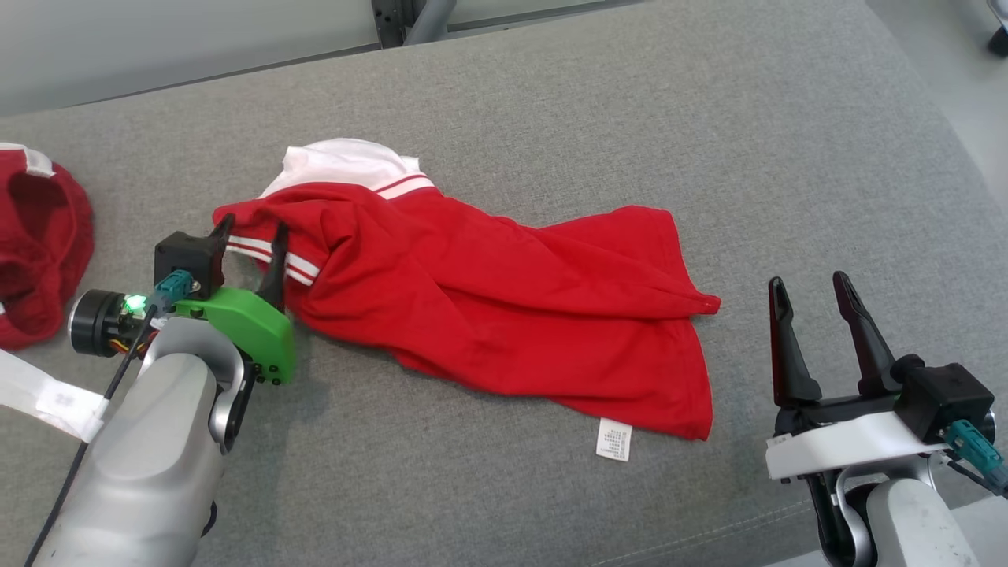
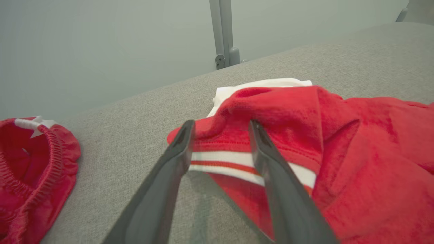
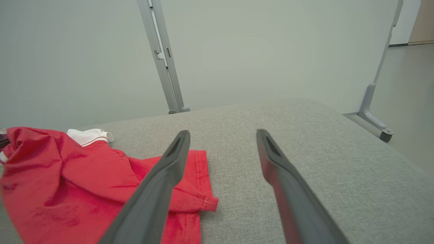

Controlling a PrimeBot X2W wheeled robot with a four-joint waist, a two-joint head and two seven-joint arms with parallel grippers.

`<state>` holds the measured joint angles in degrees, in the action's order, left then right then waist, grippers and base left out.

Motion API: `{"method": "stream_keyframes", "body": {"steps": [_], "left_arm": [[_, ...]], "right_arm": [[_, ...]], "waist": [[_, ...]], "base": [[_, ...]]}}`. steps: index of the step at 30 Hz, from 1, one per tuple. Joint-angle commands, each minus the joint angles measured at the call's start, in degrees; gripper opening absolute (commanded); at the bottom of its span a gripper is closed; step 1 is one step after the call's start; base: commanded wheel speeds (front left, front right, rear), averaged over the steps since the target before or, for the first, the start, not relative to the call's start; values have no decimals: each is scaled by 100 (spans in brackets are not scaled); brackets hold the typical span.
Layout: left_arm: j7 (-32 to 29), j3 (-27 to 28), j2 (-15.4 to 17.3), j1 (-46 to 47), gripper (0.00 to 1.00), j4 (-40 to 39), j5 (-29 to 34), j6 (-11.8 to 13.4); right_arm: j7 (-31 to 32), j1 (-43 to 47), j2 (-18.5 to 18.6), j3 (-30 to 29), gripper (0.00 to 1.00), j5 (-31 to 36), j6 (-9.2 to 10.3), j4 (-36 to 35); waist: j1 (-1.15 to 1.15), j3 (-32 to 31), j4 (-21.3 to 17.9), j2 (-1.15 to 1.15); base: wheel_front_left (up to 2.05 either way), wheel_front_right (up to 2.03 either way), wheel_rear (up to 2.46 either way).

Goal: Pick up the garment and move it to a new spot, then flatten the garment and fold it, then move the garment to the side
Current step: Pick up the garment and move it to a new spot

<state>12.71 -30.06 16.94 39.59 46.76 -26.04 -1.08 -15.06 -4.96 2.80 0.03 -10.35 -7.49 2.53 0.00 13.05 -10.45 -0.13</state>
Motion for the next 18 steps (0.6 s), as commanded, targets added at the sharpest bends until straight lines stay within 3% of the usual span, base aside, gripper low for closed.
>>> {"method": "stream_keyframes", "body": {"steps": [1, 9, 18], "left_arm": [[59, 11, -18, -23, 100, 30, -35, -16], [250, 245, -229, -428, 100, -134, -213, -74], [251, 1087, -408, -1824, 100, -1724, 16, 204]], "right_arm": [[-18, 47, 16, -8, 100, 30, 0, 16], [-17, 247, 16, -68, 100, 147, 0, 69], [-17, 405, 17, -124, 100, 270, 0, 53]], "waist": [[0, -84, 73, 13], [0, -517, 351, 13], [0, -961, 621, 13]], "base": [[0, 0, 0], [0, 0, 0], [0, 0, 0]]}}
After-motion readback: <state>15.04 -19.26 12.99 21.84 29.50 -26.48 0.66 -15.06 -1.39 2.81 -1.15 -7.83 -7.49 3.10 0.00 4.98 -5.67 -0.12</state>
